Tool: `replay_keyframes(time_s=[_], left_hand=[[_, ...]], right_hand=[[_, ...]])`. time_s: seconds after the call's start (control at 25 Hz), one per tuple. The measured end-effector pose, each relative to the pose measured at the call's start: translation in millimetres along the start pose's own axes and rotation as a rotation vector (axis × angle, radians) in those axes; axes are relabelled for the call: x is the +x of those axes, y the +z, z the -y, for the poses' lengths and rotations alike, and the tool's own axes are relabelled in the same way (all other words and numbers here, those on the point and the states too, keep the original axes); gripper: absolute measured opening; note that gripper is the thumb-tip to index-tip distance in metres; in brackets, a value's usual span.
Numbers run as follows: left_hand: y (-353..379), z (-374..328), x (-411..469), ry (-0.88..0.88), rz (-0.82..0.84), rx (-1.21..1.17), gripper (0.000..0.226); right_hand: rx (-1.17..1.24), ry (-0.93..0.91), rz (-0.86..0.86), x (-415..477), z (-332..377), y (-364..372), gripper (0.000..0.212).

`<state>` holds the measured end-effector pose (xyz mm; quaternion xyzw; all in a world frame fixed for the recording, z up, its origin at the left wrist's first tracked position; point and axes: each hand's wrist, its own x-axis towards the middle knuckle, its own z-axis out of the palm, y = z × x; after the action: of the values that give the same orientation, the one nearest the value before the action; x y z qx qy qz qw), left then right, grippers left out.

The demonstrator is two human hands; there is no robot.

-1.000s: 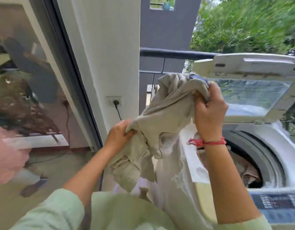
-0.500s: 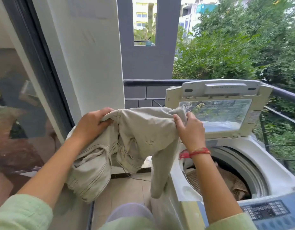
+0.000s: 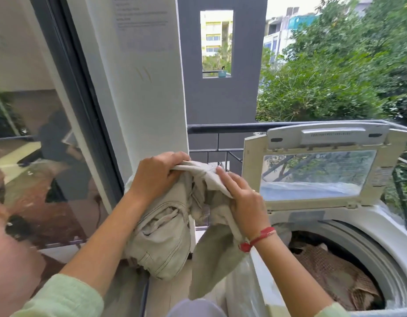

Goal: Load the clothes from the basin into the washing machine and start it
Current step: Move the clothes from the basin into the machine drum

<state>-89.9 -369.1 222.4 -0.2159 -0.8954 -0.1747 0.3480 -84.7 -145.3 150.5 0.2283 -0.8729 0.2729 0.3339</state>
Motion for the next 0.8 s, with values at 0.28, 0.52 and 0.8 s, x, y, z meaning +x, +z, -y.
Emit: replay_keyframes(time_s=[0.28,0.52,0.8], left_hand=[[6,-123,125,0.211,0.005,-0.254,0.018],[193,-171,127,0.017,0.692,-0.273,0.024],[234,-133,-7,0.003,0.948,-0.219,0.104]], right_hand=[[0.043,0.116,-0.240,45,-67,-199,0.059],[0.126,0.500,0.508,-9,-229,-205,0.034],[0.205,0.909,0.795,-120,-360,-122,0.018]])
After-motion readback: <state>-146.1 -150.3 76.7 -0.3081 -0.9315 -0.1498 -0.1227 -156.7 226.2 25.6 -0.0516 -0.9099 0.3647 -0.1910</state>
